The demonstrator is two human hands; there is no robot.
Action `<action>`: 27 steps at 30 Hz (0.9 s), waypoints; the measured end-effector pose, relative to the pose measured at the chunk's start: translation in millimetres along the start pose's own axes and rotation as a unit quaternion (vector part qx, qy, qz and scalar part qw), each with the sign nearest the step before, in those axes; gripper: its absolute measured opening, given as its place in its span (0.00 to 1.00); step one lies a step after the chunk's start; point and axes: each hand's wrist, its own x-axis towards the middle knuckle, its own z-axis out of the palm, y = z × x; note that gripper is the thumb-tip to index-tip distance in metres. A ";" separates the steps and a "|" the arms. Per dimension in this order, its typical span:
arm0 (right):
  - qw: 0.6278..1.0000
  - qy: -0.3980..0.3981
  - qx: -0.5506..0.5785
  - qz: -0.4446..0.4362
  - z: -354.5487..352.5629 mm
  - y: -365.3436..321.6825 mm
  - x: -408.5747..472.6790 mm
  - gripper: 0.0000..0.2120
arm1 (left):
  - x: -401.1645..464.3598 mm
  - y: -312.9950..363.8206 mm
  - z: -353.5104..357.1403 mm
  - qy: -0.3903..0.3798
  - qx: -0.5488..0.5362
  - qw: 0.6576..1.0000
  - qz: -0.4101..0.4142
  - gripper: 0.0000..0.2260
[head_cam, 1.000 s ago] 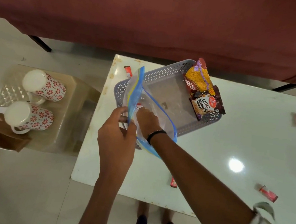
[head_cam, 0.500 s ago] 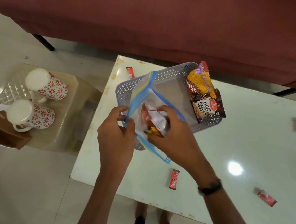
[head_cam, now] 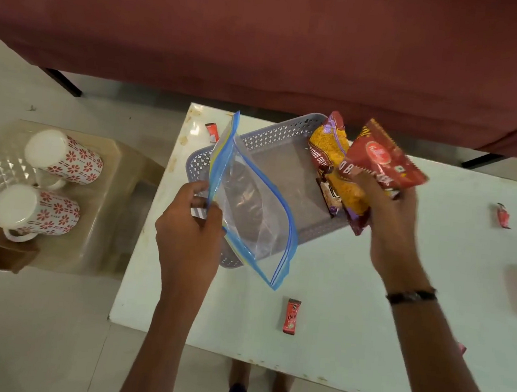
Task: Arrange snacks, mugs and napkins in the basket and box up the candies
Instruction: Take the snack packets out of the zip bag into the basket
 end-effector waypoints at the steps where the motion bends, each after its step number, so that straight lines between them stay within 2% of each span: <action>1: 0.999 0.021 -0.030 0.001 3.2 15.8 9.7 0.27 | -0.7 0.2 0.7 0.000 0.001 1.000 0.001 0.10; 5: 0.990 0.056 -0.128 -0.033 22.1 69.9 39.3 0.28 | -1.8 -0.4 2.7 -0.002 0.010 1.000 0.012 0.11; 11: 0.968 0.096 -0.225 -0.061 41.8 106.2 64.2 0.25 | -2.4 -2.2 4.2 -0.001 0.017 1.000 0.020 0.10; 17: 0.910 0.141 -0.387 -0.042 35.6 117.7 57.5 0.25 | -2.5 -1.1 7.8 -0.006 0.011 1.000 0.020 0.10; 23: 0.926 0.140 -0.347 -0.048 32.3 112.3 60.8 0.25 | -2.5 -3.3 7.8 -0.008 0.013 1.000 0.022 0.10; 27: 0.896 0.129 -0.422 -0.052 31.1 89.9 42.6 0.27 | -4.0 -1.4 6.6 -0.010 0.012 1.000 0.020 0.10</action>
